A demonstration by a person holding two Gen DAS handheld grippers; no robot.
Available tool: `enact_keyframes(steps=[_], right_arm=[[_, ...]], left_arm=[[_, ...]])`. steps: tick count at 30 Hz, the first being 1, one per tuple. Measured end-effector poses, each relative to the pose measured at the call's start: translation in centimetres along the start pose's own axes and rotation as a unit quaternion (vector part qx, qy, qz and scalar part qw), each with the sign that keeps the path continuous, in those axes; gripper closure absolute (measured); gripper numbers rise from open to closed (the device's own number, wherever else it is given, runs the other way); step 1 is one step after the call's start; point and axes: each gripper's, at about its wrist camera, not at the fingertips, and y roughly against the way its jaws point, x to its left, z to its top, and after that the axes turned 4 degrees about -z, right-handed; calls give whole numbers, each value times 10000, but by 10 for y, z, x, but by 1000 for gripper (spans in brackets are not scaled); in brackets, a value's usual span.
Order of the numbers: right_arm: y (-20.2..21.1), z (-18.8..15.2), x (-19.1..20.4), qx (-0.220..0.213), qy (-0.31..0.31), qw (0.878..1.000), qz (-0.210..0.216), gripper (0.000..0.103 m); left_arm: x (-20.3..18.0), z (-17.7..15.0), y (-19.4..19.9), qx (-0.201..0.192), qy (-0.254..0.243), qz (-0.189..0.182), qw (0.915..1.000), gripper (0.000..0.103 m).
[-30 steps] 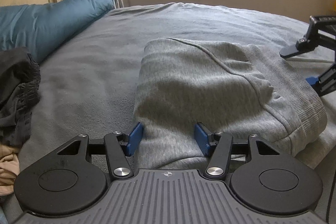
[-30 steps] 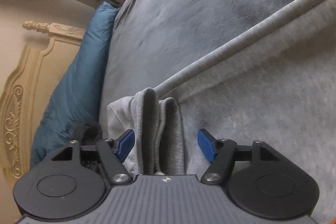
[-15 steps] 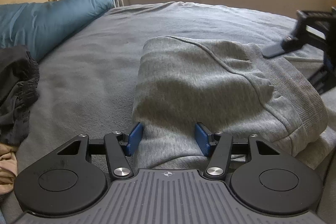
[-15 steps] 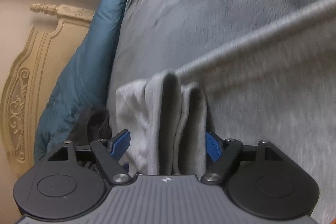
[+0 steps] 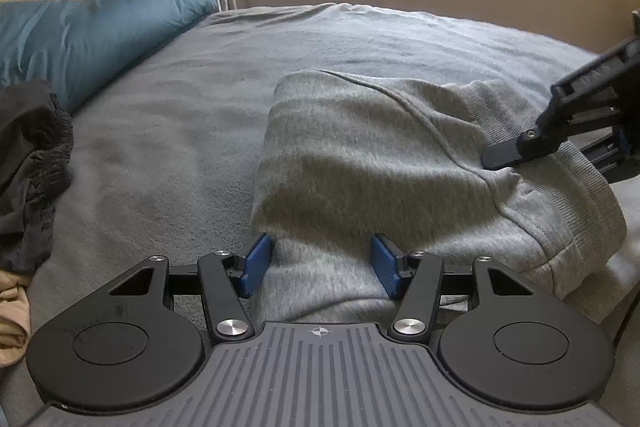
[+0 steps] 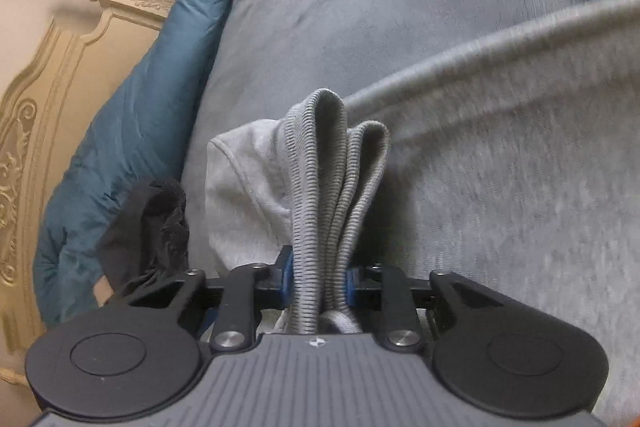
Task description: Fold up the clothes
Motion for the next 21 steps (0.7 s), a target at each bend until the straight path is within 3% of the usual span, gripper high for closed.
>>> enact_keyframes(steps=[5,10,15,21], right_arm=[[41,7,10,-371,351,9984,-227,80],[103,18,-1,-622,618,9930,-796,81],[177,31,-24,-896,857,9758,-1801,81],[252,45,-70,-1175,759,9491,-2821,81]], left_arm=[[4,20,18,-179,320,-308,9989,48],[-17,40,8,274,58,-724,9970,48],[-66,54,-19,866,-462,-1108,9890,48],[-134,67,-47,1267,-1064,-1373,9766,48]])
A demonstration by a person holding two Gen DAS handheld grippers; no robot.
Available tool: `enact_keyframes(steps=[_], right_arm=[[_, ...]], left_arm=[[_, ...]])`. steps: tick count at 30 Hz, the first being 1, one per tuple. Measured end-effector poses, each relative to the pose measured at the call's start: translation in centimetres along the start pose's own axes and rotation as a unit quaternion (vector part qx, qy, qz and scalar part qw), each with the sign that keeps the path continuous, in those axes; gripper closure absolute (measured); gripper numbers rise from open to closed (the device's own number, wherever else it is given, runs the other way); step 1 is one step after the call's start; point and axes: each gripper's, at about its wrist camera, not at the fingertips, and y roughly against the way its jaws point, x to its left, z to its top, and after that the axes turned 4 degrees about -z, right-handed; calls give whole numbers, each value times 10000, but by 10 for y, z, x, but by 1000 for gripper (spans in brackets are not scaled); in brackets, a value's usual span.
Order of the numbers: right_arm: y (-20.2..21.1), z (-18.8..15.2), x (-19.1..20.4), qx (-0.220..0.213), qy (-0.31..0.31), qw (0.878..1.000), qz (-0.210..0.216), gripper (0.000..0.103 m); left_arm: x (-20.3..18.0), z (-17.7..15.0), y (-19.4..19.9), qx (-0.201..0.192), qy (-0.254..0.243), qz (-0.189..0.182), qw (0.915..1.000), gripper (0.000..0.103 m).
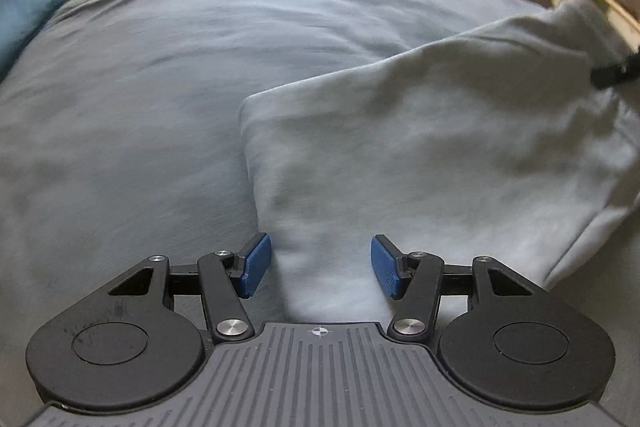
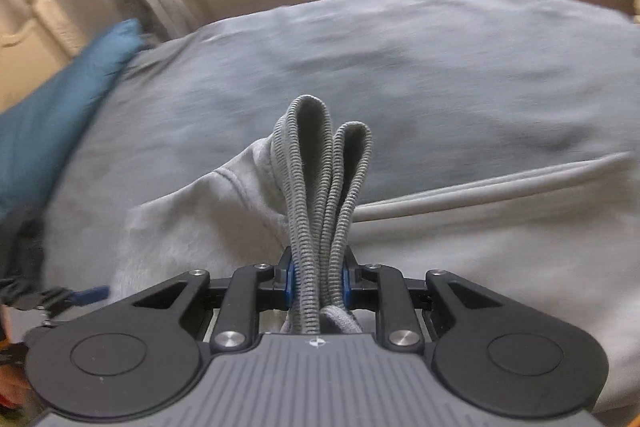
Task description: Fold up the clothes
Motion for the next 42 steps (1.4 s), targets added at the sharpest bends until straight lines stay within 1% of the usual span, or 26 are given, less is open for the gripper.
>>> enact_keyframes(steps=[3,6,10,14,20,28,29,30,31,32,33,34,36,38,42], right_arm=[[12,5,-42,-53,-94,9994,-323,81],[19,8,-77,-54,-118,9985,-525,81],[23,11,-105,-41,-157,9968,-782,81],[24,12,-132,-78,-242,9948,-981,81],[20,9,-162,-48,-313,9955,-889,81],[-1,1,-185,88,-411,9945,-962,80],[-7,-1,-188,137,-451,9937,-1021,78],[-13,-3,-192,191,-510,9924,-1105,71],[-19,-4,-194,255,-544,9906,-1231,58],[-24,-5,-196,315,-550,9872,-1460,49],[-27,-6,-195,335,-550,9830,-1718,36],[-28,-6,-193,317,-537,9804,-1867,31],[-27,-7,-185,253,-461,9759,-2120,31],[-24,-6,-174,172,-313,9687,-2457,27],[-7,-7,-150,-199,-109,9495,-3130,26]], left_arm=[[-25,8,-11,101,-368,18,9993,48],[-40,13,-17,166,-511,-50,9985,48],[-53,19,-20,200,-628,-139,9977,48],[-59,23,-27,258,-632,-79,9976,48],[-60,24,-33,319,-461,-111,9984,48],[-58,24,-33,300,-405,-195,9985,47],[-57,24,-34,300,-388,-218,9986,47],[-56,24,-35,300,-371,-240,9986,47],[-54,24,-36,301,-344,-269,9986,47],[-52,24,-36,305,-293,-314,9986,47],[-50,24,-36,309,-229,-366,9986,47],[-47,23,-36,316,-154,-419,9985,47],[-40,23,-35,331,44,-535,9980,48],[-31,22,-34,332,280,-647,9970,47],[-7,20,-31,304,949,-898,9910,47]])
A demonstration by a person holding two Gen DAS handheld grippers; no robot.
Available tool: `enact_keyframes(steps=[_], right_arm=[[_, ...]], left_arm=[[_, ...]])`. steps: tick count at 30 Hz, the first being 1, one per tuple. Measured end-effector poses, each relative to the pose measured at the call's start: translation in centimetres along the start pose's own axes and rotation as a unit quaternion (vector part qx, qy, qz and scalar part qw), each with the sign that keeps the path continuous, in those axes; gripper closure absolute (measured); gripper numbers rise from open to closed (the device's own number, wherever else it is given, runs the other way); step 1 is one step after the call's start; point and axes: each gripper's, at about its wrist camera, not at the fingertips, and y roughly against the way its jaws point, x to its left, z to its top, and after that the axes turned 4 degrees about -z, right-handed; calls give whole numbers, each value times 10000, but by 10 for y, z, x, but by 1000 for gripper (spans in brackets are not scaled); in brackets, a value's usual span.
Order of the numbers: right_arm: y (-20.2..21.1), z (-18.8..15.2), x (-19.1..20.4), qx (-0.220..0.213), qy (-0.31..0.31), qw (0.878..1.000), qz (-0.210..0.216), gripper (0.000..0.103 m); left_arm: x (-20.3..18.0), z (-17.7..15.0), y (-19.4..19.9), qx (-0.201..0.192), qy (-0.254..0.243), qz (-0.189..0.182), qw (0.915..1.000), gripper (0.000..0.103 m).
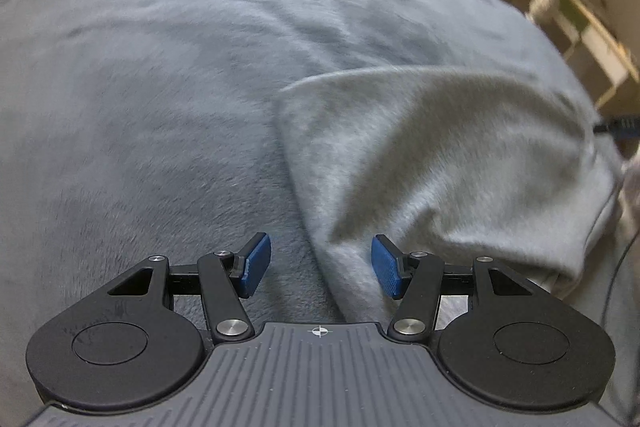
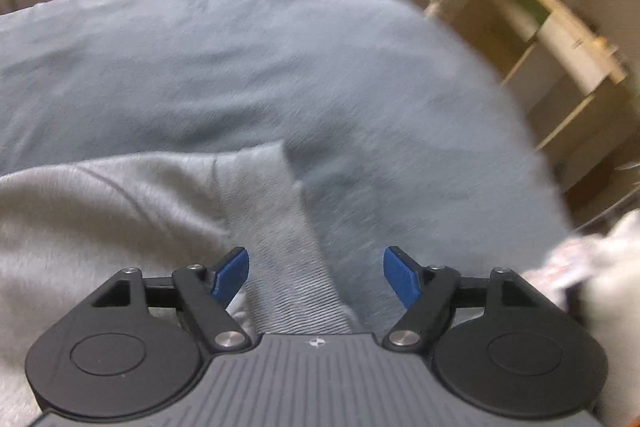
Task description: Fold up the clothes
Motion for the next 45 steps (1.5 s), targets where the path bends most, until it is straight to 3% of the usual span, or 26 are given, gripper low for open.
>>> enact_keyframes(steps=[3,6,10,15,19,23,26,29,31,32,33,34,36,45], right_arm=[[39,-3,9,-373,32,9992,152,26],[95,-18,35,-598,173,9888,1355,25],[165,-52,99,-646,865,9496,2943,17],[214,-117,207,-869,2564,9027,3345,17],[228,-174,274,-1698,3804,8688,2676,17],[218,-212,312,-2282,4524,8363,2095,17],[199,-229,329,-2410,4872,8265,1466,17],[190,-238,331,-2605,5109,8135,971,18],[188,-239,331,-2664,5097,8142,792,22],[187,-240,331,-2678,5098,8142,740,25],[186,-240,332,-2677,5113,8136,711,38],[185,-241,334,-2665,5142,8126,653,64],[182,-244,336,-2726,5203,8084,382,88],[218,-234,344,-2919,4922,8192,385,92]], left_arm=[[17,2,5,-83,408,-242,9988,47],[33,5,6,-106,778,-503,9956,47],[48,11,-2,-2,1209,-916,9884,47],[53,13,-16,-3,1498,-1442,9781,47],[55,5,-29,-4,1580,-1723,9723,47],[60,0,-33,-133,1675,-1941,9665,48],[67,0,-38,-185,1963,-2090,9578,51],[63,3,-44,-192,1900,-2080,9593,59],[59,4,-47,-202,1845,-2059,9608,65],[58,5,-49,-204,1842,-2045,9612,75],[57,5,-52,-201,1875,-2027,9609,83],[56,5,-53,-217,1908,-2011,9606,87],[55,3,-51,-316,1959,-1981,9599,95],[65,10,-7,-648,1885,-2018,9589,97]])
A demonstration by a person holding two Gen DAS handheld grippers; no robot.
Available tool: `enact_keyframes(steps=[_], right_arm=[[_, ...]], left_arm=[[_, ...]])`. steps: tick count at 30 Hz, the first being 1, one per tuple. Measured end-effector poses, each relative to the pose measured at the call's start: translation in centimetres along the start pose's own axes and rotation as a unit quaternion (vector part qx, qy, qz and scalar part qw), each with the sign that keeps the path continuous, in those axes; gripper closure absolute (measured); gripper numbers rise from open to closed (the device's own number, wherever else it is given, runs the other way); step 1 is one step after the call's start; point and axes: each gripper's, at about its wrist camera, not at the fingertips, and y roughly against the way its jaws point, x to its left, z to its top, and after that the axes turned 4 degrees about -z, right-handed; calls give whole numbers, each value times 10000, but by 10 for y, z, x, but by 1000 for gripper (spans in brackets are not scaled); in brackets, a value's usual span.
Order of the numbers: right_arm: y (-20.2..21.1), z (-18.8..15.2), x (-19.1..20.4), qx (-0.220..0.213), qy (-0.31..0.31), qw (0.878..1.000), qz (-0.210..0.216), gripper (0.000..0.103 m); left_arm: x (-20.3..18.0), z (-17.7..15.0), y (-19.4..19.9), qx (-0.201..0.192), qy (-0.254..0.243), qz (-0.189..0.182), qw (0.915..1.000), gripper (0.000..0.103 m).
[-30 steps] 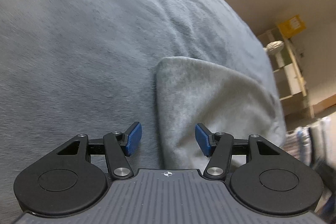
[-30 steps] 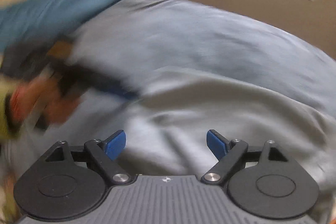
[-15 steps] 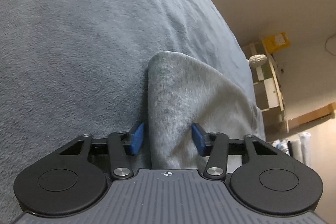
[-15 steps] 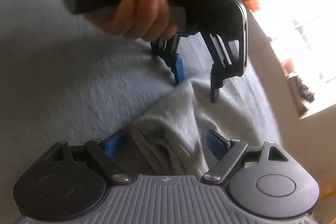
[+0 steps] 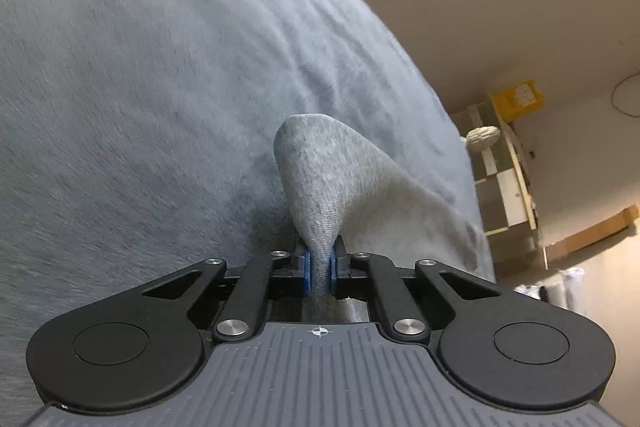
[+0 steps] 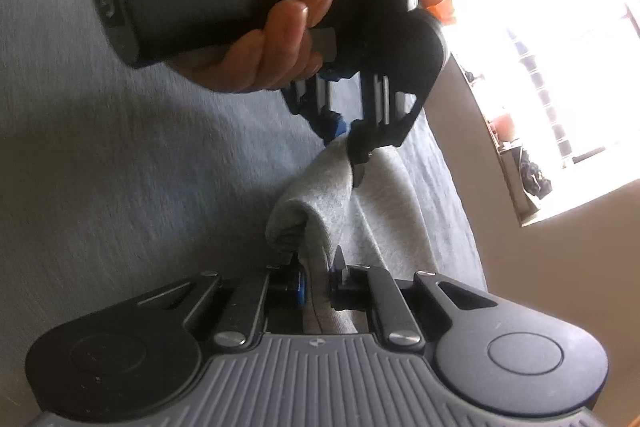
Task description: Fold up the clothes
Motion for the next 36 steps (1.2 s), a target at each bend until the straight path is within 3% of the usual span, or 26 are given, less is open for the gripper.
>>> enact_keyframes(steps=[6,9,12,16,17,21,24,28,31,33,36], right_arm=[[32,60,2,-484,-459,9939,882,92],[42,103,14,-868,-743,9805,1596,92],[33,142,31,-982,-1053,9623,2307,91],[1,158,37,-483,-1489,9398,3039,65],[3,149,25,-505,-1777,9308,3153,61],[20,100,-36,-835,-2967,8873,3430,41],[22,36,-100,-1015,-3944,8555,3198,34],[1,-71,-168,-609,-5237,8225,2134,35],[-32,-132,-204,79,-5872,7988,1303,39],[-53,-172,-214,445,-6187,7749,1216,39],[-77,-201,-213,663,-6645,7268,1605,40]], left_arm=[[30,18,83,5,-254,443,9987,97],[62,26,137,-79,-131,1015,9947,97],[90,28,169,-254,87,1495,9884,95],[111,25,173,-484,270,1851,9812,90],[113,24,172,-543,282,1932,9792,80],[106,22,169,-685,235,2226,9722,67],[94,24,185,-923,5,2574,9619,66],[71,23,198,-1356,-428,2941,9451,62],[54,17,179,-1275,-776,3021,9415,55],[43,12,164,-1158,-991,3078,9392,54],[35,-1,144,-888,-1128,3051,9414,54]])
